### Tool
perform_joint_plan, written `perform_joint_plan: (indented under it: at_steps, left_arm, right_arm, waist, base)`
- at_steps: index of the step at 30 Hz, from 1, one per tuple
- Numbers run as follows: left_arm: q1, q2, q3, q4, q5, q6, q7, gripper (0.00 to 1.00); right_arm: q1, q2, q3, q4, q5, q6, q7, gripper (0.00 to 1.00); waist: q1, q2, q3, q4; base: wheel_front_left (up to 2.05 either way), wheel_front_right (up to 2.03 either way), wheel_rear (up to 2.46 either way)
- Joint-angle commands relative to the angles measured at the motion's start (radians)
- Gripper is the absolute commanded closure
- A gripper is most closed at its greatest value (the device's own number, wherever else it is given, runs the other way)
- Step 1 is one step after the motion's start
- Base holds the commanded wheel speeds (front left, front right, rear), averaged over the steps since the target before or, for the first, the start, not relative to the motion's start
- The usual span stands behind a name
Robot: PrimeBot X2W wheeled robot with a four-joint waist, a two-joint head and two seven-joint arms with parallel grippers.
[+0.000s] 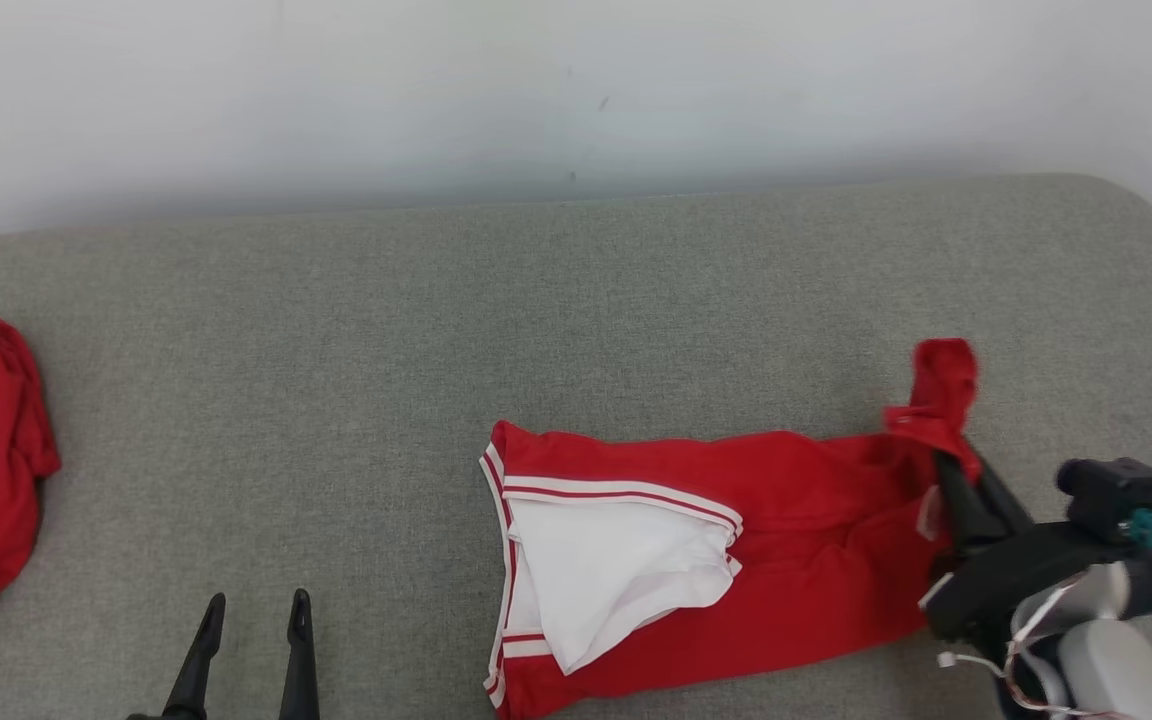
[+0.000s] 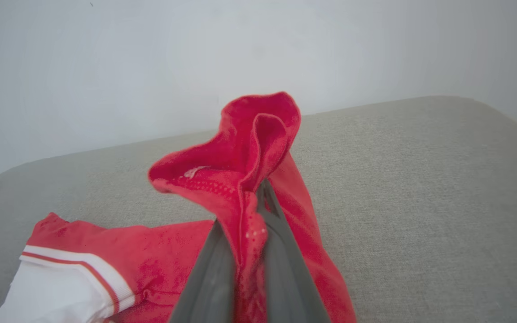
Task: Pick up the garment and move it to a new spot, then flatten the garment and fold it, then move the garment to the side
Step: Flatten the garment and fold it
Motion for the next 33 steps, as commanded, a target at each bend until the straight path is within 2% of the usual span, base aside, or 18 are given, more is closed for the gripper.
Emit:
perform_joint_plan:
  at_steps: [1,7,14,21,33]
  left_arm:
    - [-0.008,-0.001,0.001,0.002,-0.006,-0.004,-0.002,0.00]
    - [-0.022,-0.001,-0.007,0.012,-0.010,-0.005,-0.002,0.00]
    - [-0.042,-0.001,-0.017,0.027,-0.017,-0.006,-0.002,0.00]
    - [-0.060,-0.001,-0.025,0.044,-0.026,-0.005,-0.002,0.00]
    - [-0.076,-0.001,-0.057,0.068,-0.042,-0.002,-0.002,0.00]
  right_arm:
    - [0.020,0.027,0.016,-0.051,-0.008,-0.003,0.025,1.00]
    - [0.052,0.131,0.093,-0.220,-0.033,-0.003,0.117,1.00]
    - [0.041,0.227,0.188,-0.270,-0.069,-0.003,0.158,1.00]
    - [-0.008,0.255,0.230,-0.173,-0.074,-0.003,0.155,1.00]
    - [-0.104,0.257,0.348,0.049,0.009,-0.003,0.066,1.00]
  waist:
    - [-0.0001,-0.0001,0.003,0.002]
    - [-0.0001,-0.0001,0.010,0.018]
    - [-0.0001,-0.0001,0.021,0.050]
    - [-0.0001,-0.0001,0.032,0.080]
    - [-0.0001,-0.0001,0.037,0.123]
  base:
    - [0.00,0.00,0.00]
    - [0.00,0.00,0.00]
    - [0.00,0.00,0.00]
    - [0.00,0.00,0.00]
    - [0.00,0.00,0.00]
